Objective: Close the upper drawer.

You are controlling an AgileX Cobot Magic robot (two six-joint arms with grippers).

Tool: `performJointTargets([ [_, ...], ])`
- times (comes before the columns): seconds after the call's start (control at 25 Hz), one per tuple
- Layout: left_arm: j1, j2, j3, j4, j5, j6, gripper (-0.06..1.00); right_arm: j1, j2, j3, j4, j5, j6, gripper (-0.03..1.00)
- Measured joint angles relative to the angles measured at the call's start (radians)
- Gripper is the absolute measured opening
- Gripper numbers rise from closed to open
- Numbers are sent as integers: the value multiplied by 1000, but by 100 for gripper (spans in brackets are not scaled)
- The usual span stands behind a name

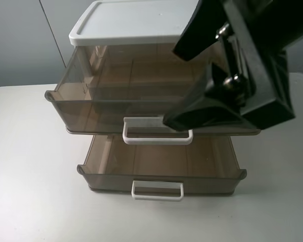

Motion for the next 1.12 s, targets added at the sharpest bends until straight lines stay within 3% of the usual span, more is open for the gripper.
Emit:
performJointTargets([
  [0.36, 0, 0, 0, 0, 0, 0, 74, 179, 105, -4, -40, 23, -4, 70],
  [1.12, 0, 0, 0, 0, 0, 0, 74, 192, 265, -4, -210, 76, 52, 70],
])
